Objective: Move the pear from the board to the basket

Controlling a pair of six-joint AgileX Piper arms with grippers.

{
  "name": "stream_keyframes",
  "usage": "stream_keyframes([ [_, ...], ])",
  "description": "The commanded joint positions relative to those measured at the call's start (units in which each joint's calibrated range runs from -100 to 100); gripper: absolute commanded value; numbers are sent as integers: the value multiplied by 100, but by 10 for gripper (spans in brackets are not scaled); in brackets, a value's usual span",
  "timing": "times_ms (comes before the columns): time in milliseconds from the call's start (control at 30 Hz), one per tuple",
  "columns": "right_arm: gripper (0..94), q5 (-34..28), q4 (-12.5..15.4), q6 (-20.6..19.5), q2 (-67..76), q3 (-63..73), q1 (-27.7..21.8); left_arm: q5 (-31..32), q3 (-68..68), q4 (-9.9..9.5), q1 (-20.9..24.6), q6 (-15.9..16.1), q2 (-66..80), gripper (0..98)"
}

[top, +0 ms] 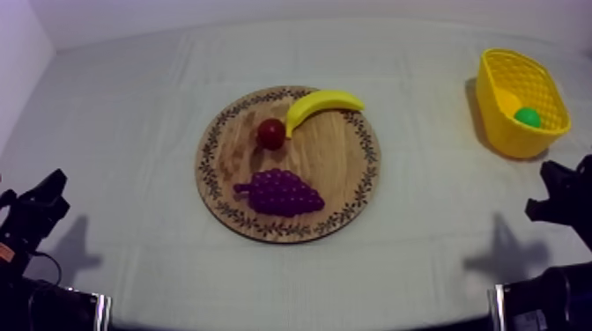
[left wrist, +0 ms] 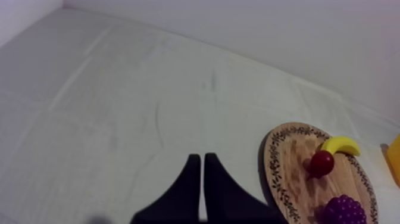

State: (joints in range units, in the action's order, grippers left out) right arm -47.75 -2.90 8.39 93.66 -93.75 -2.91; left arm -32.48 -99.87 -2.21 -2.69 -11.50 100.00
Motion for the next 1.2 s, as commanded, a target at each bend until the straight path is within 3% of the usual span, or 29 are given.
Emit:
stream_keyframes([
  [0,3,113,83,8,149,-83,-14,-1,-2,-2,-2,1,0,1],
  [100,5,208,195,55,183,-153,-30,-1,-2,-2,-2,2,0,1],
  [333,69,254,474,588,199,-223,-143,-1,-2,-2,-2,1,0,1],
  [600,12,845,433,286,209,-555,-403,-1,-2,-2,-2,0,0,1],
  [1167,2,936,429,301,209,-591,-437,-1,-2,-2,-2,0,0,1],
])
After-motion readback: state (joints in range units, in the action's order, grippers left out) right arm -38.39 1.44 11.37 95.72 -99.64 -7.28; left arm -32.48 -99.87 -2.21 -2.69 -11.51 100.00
